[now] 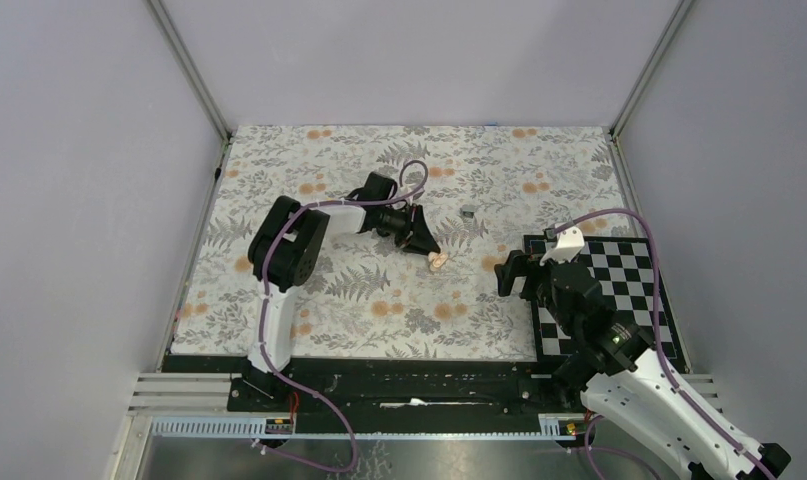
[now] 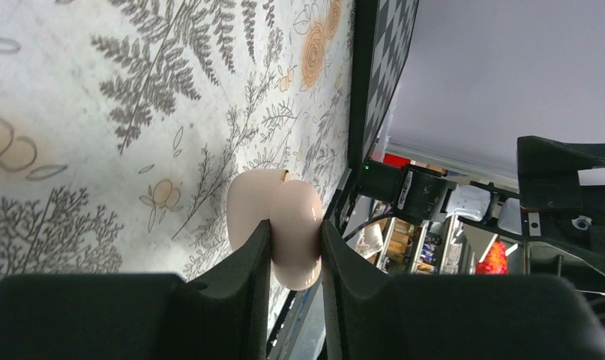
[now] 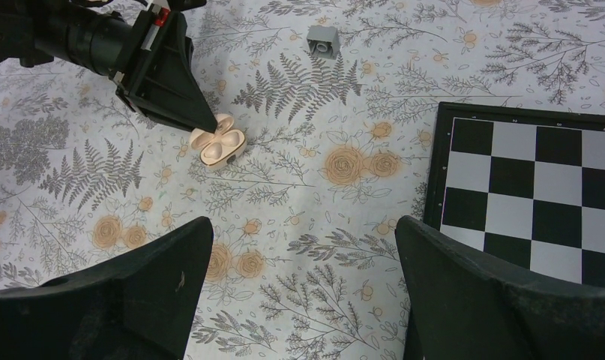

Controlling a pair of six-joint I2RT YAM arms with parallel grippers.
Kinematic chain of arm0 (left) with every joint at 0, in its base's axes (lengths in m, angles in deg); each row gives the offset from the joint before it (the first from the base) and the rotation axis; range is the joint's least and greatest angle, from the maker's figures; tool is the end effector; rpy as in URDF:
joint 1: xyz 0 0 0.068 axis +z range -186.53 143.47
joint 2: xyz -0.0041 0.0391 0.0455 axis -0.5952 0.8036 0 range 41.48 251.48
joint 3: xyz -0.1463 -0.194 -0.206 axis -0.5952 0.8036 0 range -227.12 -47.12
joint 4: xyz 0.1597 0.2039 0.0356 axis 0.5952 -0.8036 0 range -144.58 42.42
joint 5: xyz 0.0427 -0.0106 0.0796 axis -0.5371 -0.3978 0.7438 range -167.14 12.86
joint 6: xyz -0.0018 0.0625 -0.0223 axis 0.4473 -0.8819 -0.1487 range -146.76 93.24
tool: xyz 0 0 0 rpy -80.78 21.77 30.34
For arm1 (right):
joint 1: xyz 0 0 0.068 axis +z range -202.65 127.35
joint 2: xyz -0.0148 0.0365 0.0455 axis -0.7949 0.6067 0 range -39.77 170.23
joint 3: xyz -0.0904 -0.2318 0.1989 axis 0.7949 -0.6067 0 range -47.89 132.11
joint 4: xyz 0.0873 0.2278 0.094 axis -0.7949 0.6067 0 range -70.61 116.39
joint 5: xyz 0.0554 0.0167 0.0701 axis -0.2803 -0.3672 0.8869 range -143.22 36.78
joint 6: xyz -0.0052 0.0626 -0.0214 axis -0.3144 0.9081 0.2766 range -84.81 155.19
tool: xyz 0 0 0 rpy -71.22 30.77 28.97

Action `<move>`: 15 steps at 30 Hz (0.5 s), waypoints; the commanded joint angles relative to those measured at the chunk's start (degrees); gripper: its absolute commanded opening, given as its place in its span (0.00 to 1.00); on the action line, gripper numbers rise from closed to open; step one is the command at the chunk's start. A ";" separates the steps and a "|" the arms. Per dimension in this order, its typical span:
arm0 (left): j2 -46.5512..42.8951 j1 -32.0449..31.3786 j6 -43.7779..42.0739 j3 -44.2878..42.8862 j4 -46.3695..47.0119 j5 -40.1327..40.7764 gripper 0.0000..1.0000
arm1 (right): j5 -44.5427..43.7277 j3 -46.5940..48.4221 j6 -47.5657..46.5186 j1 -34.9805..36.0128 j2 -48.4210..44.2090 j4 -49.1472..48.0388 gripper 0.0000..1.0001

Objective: Insert the wireless bluetooth earbuds into the charging case
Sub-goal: Place the charging case at the center of the board.

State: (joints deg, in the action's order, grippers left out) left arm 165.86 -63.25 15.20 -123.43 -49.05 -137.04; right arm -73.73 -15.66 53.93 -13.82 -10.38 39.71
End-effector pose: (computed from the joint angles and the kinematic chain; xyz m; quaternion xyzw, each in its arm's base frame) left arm 0.3985 -0.2517 0.1516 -0.0634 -0.8287 0.5558 0.0168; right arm 0.0958 0.0536 0.3011 -0.0347 0.7996 0.1544 0.5793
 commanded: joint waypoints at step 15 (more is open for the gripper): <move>3.93 0.74 -18.47 -10.39 -18.99 8.96 0.00 | -0.95 2.45 -0.98 -0.25 1.58 -1.72 0.99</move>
State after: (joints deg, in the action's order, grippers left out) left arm 169.90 -63.23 1.10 -132.19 -64.22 -131.82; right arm -73.69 -15.59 53.87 -13.82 -9.59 39.66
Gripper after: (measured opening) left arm 0.269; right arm 0.987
